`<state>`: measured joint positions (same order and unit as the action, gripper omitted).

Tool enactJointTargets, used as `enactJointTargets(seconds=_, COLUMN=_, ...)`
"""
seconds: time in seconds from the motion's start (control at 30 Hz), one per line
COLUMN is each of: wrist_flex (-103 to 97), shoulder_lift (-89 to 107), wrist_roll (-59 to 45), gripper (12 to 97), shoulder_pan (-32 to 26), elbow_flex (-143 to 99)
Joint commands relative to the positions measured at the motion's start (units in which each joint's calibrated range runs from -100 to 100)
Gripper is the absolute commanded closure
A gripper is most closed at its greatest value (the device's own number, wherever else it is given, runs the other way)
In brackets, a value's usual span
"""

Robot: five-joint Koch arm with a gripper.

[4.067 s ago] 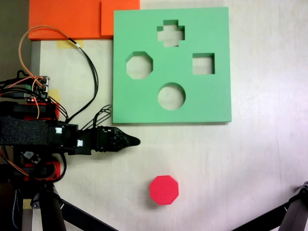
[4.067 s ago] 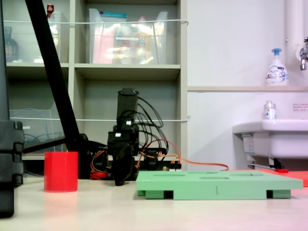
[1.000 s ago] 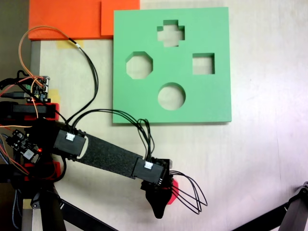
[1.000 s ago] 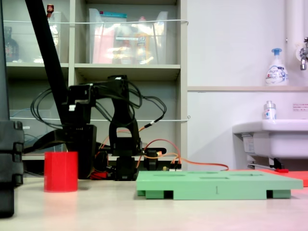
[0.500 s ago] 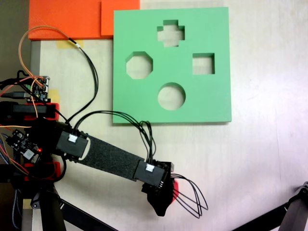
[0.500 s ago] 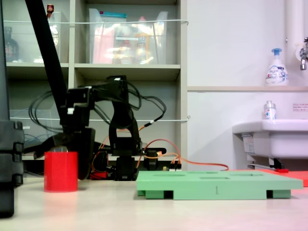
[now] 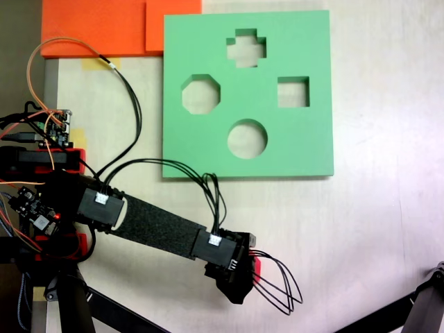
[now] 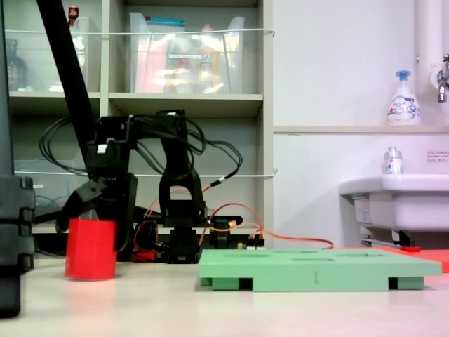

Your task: Put the octagonal pillar block into the corresponding hole

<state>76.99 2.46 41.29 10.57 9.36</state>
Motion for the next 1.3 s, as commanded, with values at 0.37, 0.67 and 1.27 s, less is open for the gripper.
enactJointTargets(seconds=0.37, wrist_flex=6.3, shoulder_lift=2.7, wrist_roll=4.0, gripper=70.6, shoulder_pan=-1.1, elbow_flex=-1.5)
enactJointTargets(seconds=0.67, wrist_flex=9.2, shoulder_lift=11.5, wrist_roll=6.9, gripper=70.6, shoulder_pan=-2.7, elbow_flex=-1.3)
enactJointTargets(seconds=1.27, wrist_flex=20.6, shoulder_lift=38.2, wrist_roll=23.2, gripper=70.5, shoulder_pan=-20.6, elbow_flex=16.6)
